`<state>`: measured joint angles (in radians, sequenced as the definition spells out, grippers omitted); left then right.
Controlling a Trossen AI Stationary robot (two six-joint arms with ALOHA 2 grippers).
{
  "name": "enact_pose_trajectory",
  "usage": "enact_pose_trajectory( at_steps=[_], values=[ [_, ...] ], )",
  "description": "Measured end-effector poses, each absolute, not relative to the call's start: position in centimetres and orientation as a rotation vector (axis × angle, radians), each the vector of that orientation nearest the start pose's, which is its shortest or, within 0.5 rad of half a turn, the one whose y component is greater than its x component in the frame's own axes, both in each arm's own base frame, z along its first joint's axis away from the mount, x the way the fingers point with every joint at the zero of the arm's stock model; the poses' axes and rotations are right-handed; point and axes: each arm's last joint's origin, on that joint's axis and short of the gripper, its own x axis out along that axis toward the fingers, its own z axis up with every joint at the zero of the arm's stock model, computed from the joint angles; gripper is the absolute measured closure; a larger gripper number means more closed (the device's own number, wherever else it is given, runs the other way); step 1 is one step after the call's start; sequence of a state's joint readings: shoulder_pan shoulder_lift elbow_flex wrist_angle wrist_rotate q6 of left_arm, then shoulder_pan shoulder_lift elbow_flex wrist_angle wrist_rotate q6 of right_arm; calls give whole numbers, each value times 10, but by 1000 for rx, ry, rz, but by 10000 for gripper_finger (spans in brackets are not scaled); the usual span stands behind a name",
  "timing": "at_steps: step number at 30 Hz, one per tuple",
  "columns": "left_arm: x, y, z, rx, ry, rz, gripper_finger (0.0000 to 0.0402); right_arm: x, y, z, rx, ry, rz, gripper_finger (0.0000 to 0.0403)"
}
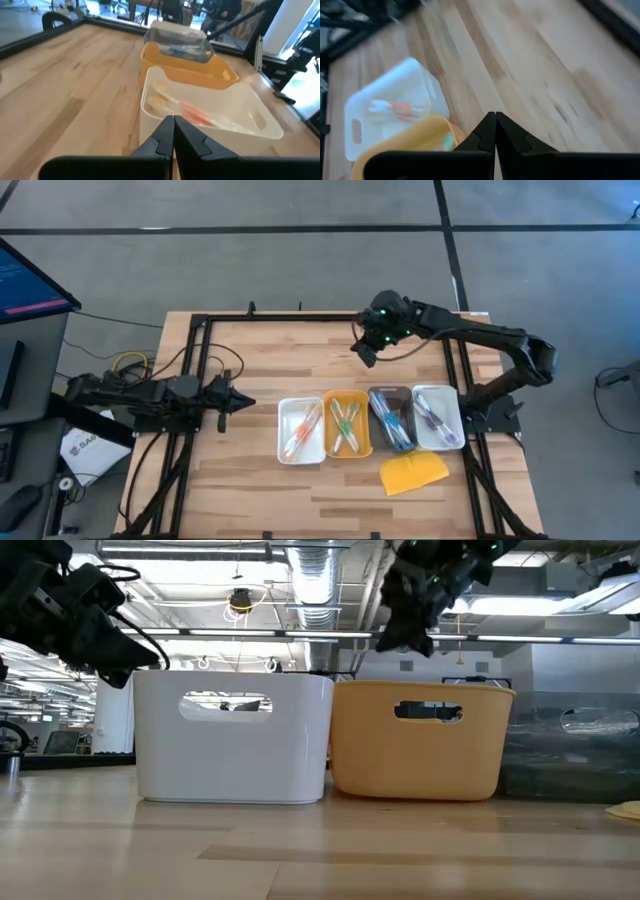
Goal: Pick & Place Toothbrushes
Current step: Return to Home Position
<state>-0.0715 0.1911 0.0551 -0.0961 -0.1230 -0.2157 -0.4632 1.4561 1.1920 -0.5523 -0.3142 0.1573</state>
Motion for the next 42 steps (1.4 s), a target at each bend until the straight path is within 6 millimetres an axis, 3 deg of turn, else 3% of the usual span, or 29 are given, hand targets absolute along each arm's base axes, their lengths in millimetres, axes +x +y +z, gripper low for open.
enact_pose_trajectory(
  at_steps=[4, 9, 25, 32, 42],
  values=[
    [107, -4, 155, -189, 252, 79, 399, 266, -120, 300, 446, 618, -232, 403],
    [109, -4, 153, -186, 276, 81, 399, 246, -109, 295, 444, 563, -322, 403],
    [111, -4, 151, -185, 298, 84, 399, 183, -51, 249, 526, 284, -195, 403],
    [111, -4, 152, -186, 290, 83, 399, 158, -35, 246, 543, 109, -110, 403],
    [111, -4, 152, -187, 282, 82, 399, 138, -11, 234, 529, 36, -4, 403]
  ],
)
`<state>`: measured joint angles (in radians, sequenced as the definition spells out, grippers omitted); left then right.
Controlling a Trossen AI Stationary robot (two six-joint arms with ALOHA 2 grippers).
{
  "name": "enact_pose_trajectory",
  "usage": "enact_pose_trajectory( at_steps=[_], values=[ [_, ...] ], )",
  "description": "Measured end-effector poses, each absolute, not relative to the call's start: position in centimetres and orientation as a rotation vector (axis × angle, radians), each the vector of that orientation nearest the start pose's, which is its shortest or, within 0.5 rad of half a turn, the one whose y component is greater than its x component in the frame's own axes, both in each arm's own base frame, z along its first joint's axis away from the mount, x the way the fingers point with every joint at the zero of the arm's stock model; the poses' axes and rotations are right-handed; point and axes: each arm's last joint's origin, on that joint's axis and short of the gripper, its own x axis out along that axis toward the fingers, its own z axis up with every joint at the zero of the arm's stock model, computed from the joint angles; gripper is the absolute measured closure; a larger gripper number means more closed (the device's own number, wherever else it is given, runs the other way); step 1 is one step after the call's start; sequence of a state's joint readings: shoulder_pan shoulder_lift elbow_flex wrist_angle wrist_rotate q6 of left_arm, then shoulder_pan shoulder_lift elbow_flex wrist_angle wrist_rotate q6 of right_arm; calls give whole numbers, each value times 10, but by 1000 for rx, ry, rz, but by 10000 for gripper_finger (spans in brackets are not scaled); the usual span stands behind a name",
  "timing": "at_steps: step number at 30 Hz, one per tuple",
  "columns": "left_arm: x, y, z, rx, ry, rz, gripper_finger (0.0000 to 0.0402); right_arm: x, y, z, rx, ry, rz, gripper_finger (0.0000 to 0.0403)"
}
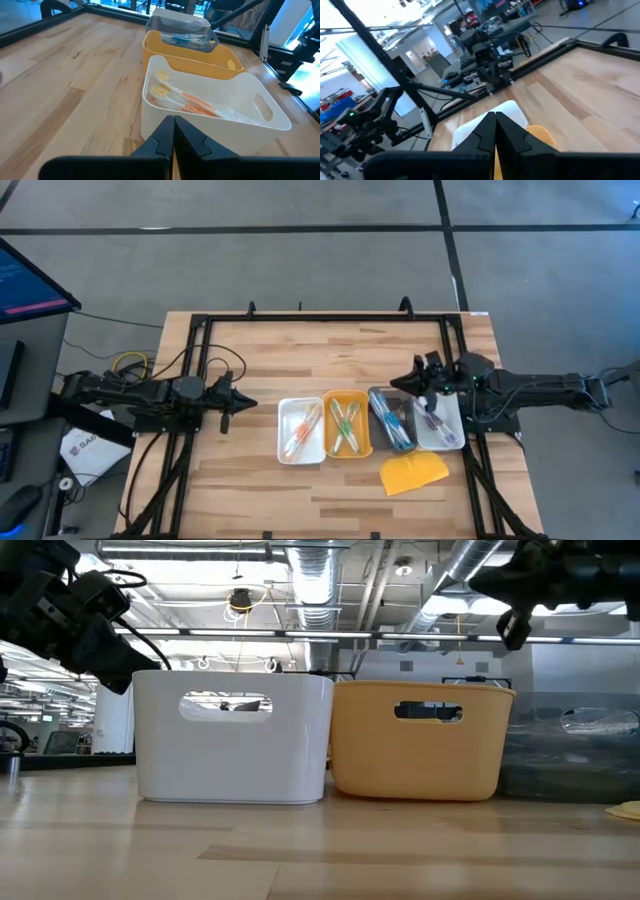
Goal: Pick & Place Toothbrushes
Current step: Return to Home Position
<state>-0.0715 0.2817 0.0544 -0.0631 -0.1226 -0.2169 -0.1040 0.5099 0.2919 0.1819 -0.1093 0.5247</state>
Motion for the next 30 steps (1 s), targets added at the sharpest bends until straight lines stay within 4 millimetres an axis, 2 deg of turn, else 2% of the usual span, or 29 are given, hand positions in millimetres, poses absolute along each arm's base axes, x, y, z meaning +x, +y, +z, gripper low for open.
enact_pose_trajectory(
  at_steps=[8, 19, 24, 30],
  values=[
    [111, -4, 153, -188, 276, 81, 399, 124, -1, 217, 526, -65, 51, 403],
    [111, -4, 154, -189, 268, 80, 399, 108, 0, 193, 527, -139, 70, 403],
    [112, -4, 154, -190, 263, 80, 399, 105, -3, 175, 576, -97, -33, 403],
    [112, -4, 155, -190, 261, 79, 399, 103, -4, 172, 555, -78, -78, 403]
  ],
)
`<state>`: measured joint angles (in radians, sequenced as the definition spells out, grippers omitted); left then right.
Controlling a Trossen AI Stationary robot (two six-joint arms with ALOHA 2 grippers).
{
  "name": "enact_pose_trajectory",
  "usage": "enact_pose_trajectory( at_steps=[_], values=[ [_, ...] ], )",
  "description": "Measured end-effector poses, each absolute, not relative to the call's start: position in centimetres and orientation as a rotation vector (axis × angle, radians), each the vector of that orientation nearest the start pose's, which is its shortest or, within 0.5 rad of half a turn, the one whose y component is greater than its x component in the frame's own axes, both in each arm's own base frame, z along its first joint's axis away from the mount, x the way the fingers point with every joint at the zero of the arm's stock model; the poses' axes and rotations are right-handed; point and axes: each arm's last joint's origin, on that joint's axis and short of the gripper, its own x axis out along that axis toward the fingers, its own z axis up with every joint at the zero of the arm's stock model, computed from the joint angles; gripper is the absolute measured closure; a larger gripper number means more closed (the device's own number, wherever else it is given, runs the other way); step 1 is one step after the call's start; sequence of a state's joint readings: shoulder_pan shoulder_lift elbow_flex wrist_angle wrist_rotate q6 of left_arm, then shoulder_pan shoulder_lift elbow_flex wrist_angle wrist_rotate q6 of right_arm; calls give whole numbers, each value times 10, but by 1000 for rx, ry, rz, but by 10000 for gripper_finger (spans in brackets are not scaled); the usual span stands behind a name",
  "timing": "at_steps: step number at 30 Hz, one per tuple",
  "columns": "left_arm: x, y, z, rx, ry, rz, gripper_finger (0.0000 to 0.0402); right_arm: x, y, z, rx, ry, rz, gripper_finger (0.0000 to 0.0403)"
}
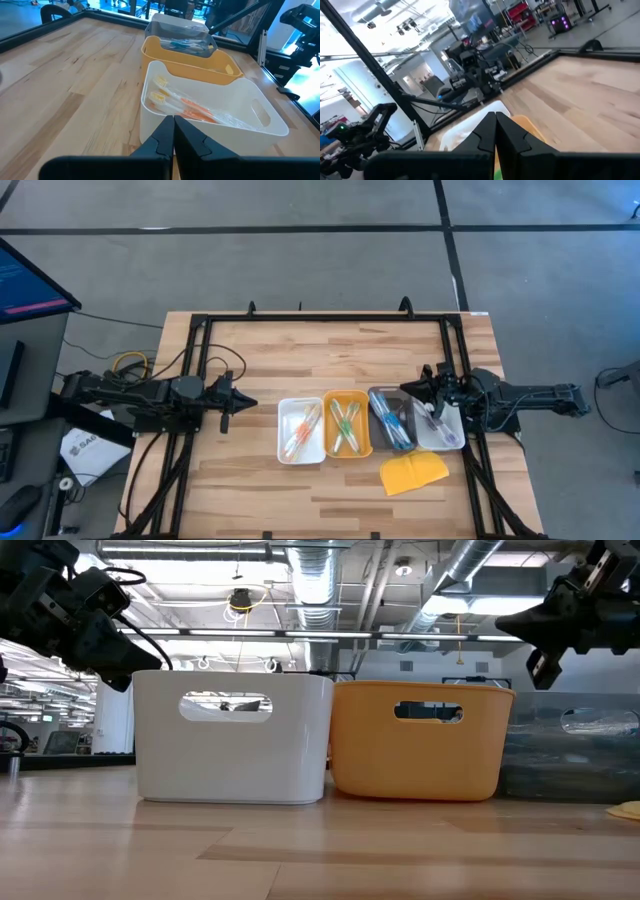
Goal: Pick & Place Toothbrushes
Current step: Return to Home Position
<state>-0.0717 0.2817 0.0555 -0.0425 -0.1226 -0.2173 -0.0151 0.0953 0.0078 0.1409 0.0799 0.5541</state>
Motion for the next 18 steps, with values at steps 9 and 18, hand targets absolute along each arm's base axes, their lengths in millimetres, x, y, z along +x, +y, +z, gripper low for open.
enact_pose_trajectory(
  at_steps=[9, 18],
  values=[
    [112, -4, 155, -190, 258, 79, 399, 102, -4, 161, 573, 26, -107, 403],
    [112, -4, 156, -191, 253, 79, 399, 102, -5, 162, 621, 15, -122, 403]
  ],
)
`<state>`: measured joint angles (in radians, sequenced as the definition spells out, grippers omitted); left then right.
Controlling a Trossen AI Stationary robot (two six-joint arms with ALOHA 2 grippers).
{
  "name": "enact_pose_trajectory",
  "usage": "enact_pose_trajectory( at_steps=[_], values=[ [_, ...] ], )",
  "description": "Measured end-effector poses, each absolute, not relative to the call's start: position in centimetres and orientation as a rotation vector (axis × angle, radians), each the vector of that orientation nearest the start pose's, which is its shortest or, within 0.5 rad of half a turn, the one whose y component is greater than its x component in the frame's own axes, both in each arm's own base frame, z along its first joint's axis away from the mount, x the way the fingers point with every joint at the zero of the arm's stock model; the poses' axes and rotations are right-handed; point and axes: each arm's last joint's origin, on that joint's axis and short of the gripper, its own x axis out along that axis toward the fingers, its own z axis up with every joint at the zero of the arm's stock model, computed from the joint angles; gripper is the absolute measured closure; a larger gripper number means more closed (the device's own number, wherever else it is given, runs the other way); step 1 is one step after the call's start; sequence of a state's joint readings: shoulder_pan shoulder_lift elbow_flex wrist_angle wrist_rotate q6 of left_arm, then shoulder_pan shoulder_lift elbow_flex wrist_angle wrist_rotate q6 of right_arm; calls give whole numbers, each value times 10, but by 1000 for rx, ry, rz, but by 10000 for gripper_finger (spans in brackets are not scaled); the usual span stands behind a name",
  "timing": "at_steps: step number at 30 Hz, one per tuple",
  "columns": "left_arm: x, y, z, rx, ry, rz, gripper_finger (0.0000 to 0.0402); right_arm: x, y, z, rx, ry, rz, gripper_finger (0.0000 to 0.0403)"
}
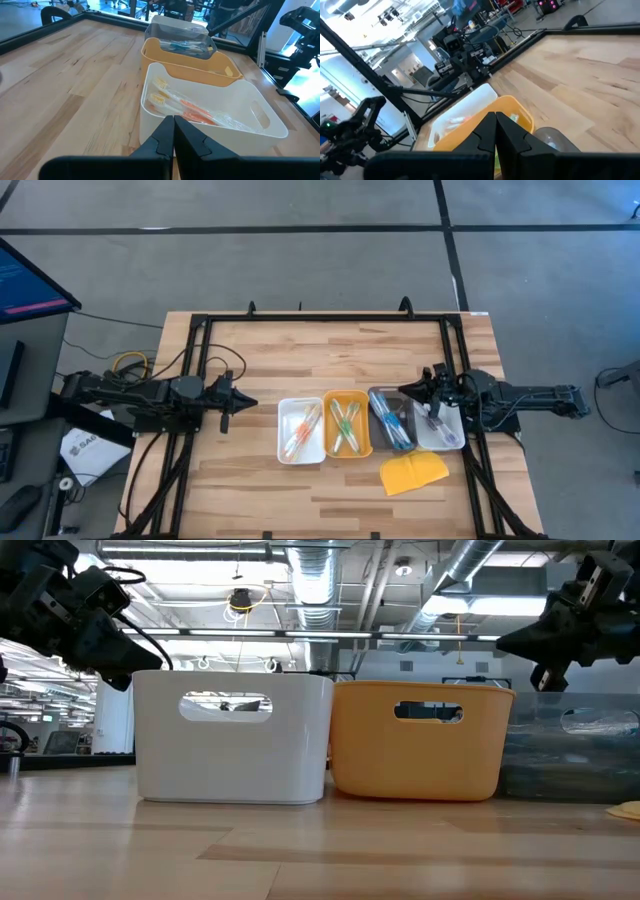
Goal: Pick & Place Toothbrushes
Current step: Return to Home Position
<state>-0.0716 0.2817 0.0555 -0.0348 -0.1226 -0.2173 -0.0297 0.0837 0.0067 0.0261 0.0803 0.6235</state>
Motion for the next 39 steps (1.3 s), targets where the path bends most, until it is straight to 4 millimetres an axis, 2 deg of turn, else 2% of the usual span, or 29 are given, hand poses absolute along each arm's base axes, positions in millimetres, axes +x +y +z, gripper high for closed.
enact_pose_trajectory(
  at_steps=[20, 31, 39],
  values=[
    [112, -4, 156, -192, 244, 78, 399, 102, -4, 161, 646, 22, -103, 403],
    [99, -4, 168, -215, 18, 52, 399, 102, -4, 161, 646, 23, -103, 403],
    [96, -3, 173, -221, -45, 46, 399, 102, -4, 161, 645, 22, -103, 403]
  ],
)
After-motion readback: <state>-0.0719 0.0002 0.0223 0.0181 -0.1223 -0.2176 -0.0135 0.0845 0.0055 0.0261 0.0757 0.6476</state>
